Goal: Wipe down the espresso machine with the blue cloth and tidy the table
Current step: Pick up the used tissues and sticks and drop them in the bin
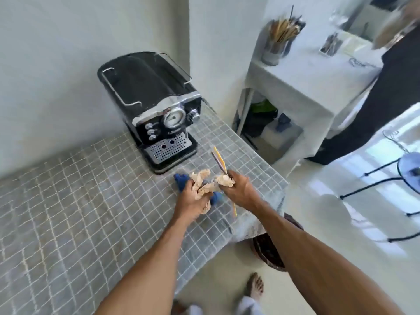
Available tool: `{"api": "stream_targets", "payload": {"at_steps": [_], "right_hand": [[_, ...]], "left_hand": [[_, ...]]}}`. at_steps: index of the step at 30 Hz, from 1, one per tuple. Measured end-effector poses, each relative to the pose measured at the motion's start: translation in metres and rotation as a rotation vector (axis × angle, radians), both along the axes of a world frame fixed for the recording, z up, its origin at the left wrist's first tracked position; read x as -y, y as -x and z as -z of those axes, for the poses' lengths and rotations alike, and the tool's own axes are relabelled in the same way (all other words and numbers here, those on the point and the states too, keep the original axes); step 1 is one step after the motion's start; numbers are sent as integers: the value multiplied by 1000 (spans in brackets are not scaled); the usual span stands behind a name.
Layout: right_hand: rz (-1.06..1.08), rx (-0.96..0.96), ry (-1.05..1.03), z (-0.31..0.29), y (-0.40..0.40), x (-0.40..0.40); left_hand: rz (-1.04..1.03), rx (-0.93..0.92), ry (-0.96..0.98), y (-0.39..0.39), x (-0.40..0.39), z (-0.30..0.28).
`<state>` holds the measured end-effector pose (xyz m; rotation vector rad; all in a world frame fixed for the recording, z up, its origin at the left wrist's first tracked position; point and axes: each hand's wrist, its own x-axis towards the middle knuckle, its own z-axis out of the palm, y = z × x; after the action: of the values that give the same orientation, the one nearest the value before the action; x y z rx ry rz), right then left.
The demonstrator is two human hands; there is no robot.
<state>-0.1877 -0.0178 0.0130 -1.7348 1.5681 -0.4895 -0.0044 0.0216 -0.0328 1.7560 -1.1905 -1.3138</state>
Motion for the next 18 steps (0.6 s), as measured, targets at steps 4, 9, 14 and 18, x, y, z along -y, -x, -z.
{"api": "stream_targets", "payload": {"at_steps": [4, 9, 14, 18], "right_hand": [[119, -31, -44, 14, 103, -8], [209, -37, -128, 41, 238, -25], [327, -73, -352, 93, 339, -43], [381, -75, -444, 142, 385, -58]], "left_hand": [[130, 38, -30, 99, 8, 10], [245, 96, -95, 218, 7, 26], [347, 150, -172, 320, -4, 65], [434, 241, -252, 375, -19, 106]]}}
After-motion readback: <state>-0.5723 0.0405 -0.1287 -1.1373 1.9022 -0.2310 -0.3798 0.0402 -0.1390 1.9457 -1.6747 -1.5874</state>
